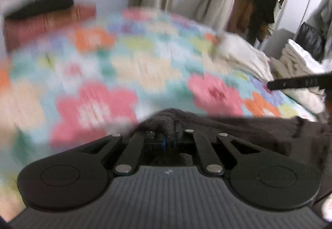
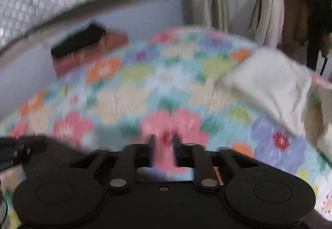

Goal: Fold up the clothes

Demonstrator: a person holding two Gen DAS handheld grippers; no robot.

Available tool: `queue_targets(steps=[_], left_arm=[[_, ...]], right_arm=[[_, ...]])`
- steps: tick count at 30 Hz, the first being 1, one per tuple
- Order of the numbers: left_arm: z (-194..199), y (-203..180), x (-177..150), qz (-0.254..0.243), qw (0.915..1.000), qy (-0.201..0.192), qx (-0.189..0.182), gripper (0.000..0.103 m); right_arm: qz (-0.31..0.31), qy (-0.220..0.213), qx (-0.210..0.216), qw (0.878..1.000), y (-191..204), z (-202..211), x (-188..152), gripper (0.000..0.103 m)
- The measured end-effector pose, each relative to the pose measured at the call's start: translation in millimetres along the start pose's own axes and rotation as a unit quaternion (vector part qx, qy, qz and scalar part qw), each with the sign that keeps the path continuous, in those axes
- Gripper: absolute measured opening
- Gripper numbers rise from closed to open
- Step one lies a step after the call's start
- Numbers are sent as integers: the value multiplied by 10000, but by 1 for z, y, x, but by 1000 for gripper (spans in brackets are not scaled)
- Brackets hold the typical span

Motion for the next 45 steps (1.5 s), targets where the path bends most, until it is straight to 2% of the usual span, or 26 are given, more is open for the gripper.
queue_targets(steps=[2,3,6,10,11,14,16,18,19,21,23,24,25,26,27,28,29,30,31,32,34,36,37,39,42,45], left_arm=[[-10,8,-15,148,9993,325,-90,7],[-11,11,-19,196,9989,402,-105,7],[-13,18,-26,435,9969,584,-299,13],[-13,28,-32,771,9917,818,-620,35],[-12,30,-36,837,9898,898,-716,38],[2,26,-53,661,9869,1019,-1058,40],[8,18,-64,262,9860,1118,-1206,51],[6,13,-68,66,9862,1166,-1174,54],[2,15,-68,225,9859,1164,-1178,58],[-5,21,-70,822,9808,1182,-1318,65],[-11,21,-76,1433,9679,1278,-1619,82],[-13,18,-81,1625,9603,1330,-1835,94],[-15,14,-86,1693,9570,1344,-1936,96],[-17,9,-91,1626,9596,1331,-1872,95],[-18,3,-93,1445,9657,1292,-1729,93],[-17,-4,-94,1231,9717,1246,-1587,76],[-18,-11,-95,1018,9765,1267,-1415,47],[-19,-16,-95,861,9790,1340,-1269,38],[-19,-19,-93,779,9803,1346,-1214,27],[-17,-22,-89,722,9822,1250,-1205,25],[-10,-25,-80,494,9878,1061,-1027,20],[0,-24,-67,196,9934,845,-756,15],[5,-21,-58,155,9950,734,-660,11],[16,-7,-32,233,9977,461,-434,8],[33,15,16,17,9999,-106,-103,3],[53,37,58,51,9987,-506,-49,3]], right_arm=[[148,228,-160,9995,-6,-9,-14,51],[209,417,-163,9988,-11,-14,-22,55],[296,841,-105,9960,-24,-28,-33,58],[1132,1129,-131,9871,-28,-41,-46,63],[1364,1254,-84,9826,-27,-45,-50,63],[1669,1598,235,9726,-23,-56,-60,64],[1431,1610,294,9761,-19,-66,-54,65],[1216,1688,698,9756,-1,-80,-48,68],[1266,1752,920,9720,10,-86,-48,74],[1832,1862,1003,9601,30,-97,-54,84],[2125,2000,1121,9499,44,-104,-66,85],[2088,2023,1124,9502,47,-106,-70,86],[2083,1981,1084,9517,49,-106,-72,85],[2190,1948,1074,9500,54,-103,-74,81],[2337,1916,1154,9462,61,-97,-76,61],[2517,1877,1179,9421,70,-90,-78,34],[2701,1836,1193,9376,78,-83,-81,22],[3088,1613,934,9327,88,-75,-86,14],[3495,1357,629,9249,98,-67,-91,12],[3934,1016,379,9129,111,-57,-100,12],[4205,494,125,9059,127,-41,-107,11],[3926,91,-121,9196,131,-29,-100,10],[3856,-142,-248,9222,132,-24,-91,9],[3817,-651,-519,9205,134,-12,-65,9],[3658,-1143,-783,9203,139,1,-20,8],[3543,-1516,-862,9187,152,6,23,7]])
Point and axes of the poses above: each gripper's, at about its wrist camera, not at the fingertips, and z roughly against the way its jaws point, y to its left, x to its top, the point moved 8 cm from there along -z, roughly the way its jaws point, and after that the axes turned 7 degrees about -y, right-handed, at the moved point
